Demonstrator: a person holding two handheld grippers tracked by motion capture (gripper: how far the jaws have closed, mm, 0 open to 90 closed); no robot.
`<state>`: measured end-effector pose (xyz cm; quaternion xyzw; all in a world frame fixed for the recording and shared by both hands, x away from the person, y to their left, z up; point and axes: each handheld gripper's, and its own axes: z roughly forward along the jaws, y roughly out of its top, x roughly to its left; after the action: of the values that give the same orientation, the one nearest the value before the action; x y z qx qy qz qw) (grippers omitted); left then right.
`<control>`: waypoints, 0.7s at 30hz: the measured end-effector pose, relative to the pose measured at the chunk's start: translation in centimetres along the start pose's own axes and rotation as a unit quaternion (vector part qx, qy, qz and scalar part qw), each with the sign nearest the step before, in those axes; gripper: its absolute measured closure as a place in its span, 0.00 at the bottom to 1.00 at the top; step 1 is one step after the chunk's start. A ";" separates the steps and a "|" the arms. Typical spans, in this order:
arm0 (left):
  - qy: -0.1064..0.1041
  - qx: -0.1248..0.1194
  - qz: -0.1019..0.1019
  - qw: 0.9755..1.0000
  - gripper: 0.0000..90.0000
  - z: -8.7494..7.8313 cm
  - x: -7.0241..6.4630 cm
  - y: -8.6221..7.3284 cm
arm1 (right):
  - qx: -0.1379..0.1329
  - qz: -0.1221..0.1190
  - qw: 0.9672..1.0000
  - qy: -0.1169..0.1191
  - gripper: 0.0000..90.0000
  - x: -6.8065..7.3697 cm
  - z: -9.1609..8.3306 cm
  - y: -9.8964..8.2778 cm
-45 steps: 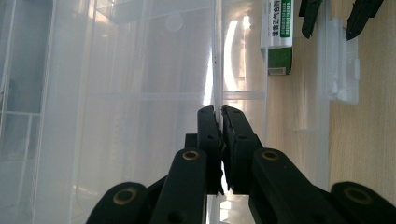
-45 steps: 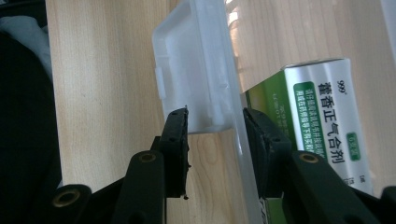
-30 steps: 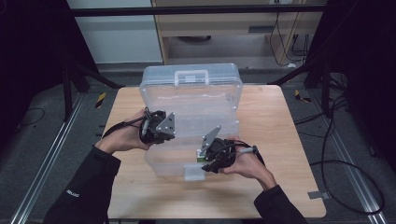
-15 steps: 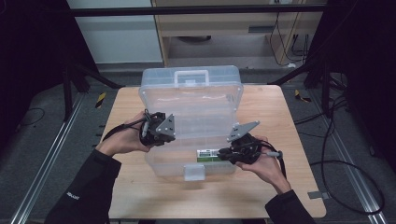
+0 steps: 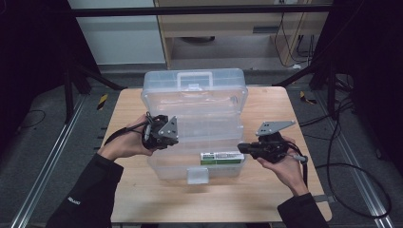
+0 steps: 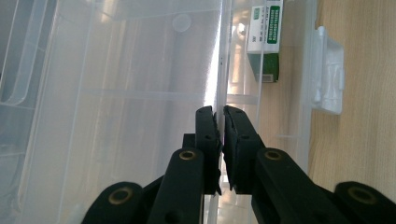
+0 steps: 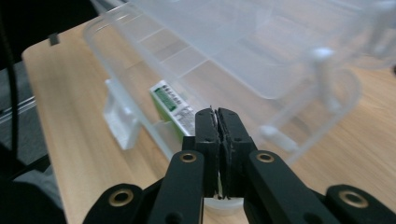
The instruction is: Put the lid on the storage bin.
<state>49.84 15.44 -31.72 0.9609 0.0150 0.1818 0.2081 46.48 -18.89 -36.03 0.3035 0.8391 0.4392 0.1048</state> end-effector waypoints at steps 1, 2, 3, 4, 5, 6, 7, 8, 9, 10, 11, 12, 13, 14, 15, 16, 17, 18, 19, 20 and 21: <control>0.000 0.000 0.000 1.000 0.93 0.0 0.0 0.0 | -0.006 0.002 1.000 -0.007 0.99 -0.2 -0.2 -0.1; 0.000 -0.001 0.000 1.000 0.93 0.0 0.0 0.0 | -0.007 0.007 1.000 -0.009 0.99 -0.4 -0.4 -0.1; 0.000 -0.001 0.000 1.000 0.93 0.0 0.0 0.0 | -0.015 0.007 1.000 -0.014 1.00 -0.5 -0.7 -0.1; 0.000 -0.001 0.000 1.000 0.93 0.0 0.0 0.0 | -0.019 0.009 1.000 -0.013 1.00 -0.7 -0.9 -0.1; 0.000 -0.001 0.000 1.000 0.93 0.0 0.0 0.0 | -0.022 0.010 1.000 -0.013 1.00 -0.8 -1.1 -0.1; 0.000 -0.001 -0.001 1.000 0.93 0.0 0.0 0.0 | -0.028 0.014 0.999 -0.016 1.00 -0.9 -1.4 -0.1; 0.000 -0.001 -0.001 1.000 0.93 0.0 0.0 0.0 | -0.031 0.017 0.999 -0.017 1.00 -1.0 -1.6 -0.1; -0.001 -0.001 -0.001 1.000 0.93 0.0 -0.1 0.0 | -0.037 0.020 0.999 -0.020 1.00 -1.1 -1.8 -0.1; -0.001 -0.001 -0.002 1.000 0.93 0.1 -0.1 0.0 | -0.041 0.025 0.999 -0.019 1.00 -1.3 -2.0 0.0; -0.001 -0.001 -0.002 1.000 0.93 0.1 -0.1 0.0 | -0.048 0.030 0.998 -0.021 1.00 -1.4 -2.1 0.0; -0.002 -0.001 -0.003 1.000 0.93 0.1 -0.1 0.0 | -0.053 0.033 0.998 -0.023 1.00 -1.5 -2.1 0.1; -0.002 0.000 -0.003 1.000 0.93 0.1 -0.1 0.0 | -0.060 0.039 0.997 -0.028 1.00 -1.7 -2.2 0.2; -0.003 0.000 -0.003 1.000 0.93 0.1 -0.1 0.0 | -0.065 0.041 0.997 -0.032 1.00 -1.8 -2.2 0.3; -0.003 0.000 -0.003 1.000 0.93 0.1 -0.1 0.0 | -0.074 0.047 0.995 -0.038 1.00 -2.0 -2.1 0.5; -0.003 0.000 -0.003 1.000 0.93 0.1 -0.2 0.0 | -0.085 0.053 0.994 -0.041 1.00 -2.2 -2.0 0.7; -0.003 0.000 -0.003 1.000 0.93 0.1 -0.2 0.0 | -0.090 0.059 0.993 -0.041 1.00 -2.4 -1.9 0.9; -0.003 0.000 -0.003 1.000 0.93 0.1 -0.2 0.0 | -0.100 0.062 0.992 -0.047 1.00 -2.6 -1.7 1.2; -0.003 -0.001 -0.002 1.000 0.93 0.1 -0.2 0.0 | -0.103 0.065 0.991 -0.046 1.00 -2.7 -1.6 1.3; -0.003 -0.001 -0.002 1.000 0.93 0.1 -0.2 -0.1 | -0.109 0.067 0.991 -0.046 1.00 -3.0 -1.3 1.6; -0.005 -0.006 -0.001 1.000 0.93 0.2 -0.3 -0.1 | -0.112 0.070 0.990 -0.048 1.00 -3.1 -1.2 1.8; -0.005 -0.007 -0.001 1.000 0.92 0.2 -0.3 -0.1 | -0.116 0.075 0.989 -0.048 1.00 -3.3 -0.9 2.0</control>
<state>49.66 15.44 -32.01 0.9603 0.0136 0.1773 0.2149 49.50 -20.64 -34.17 0.3720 0.7513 0.5251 0.1464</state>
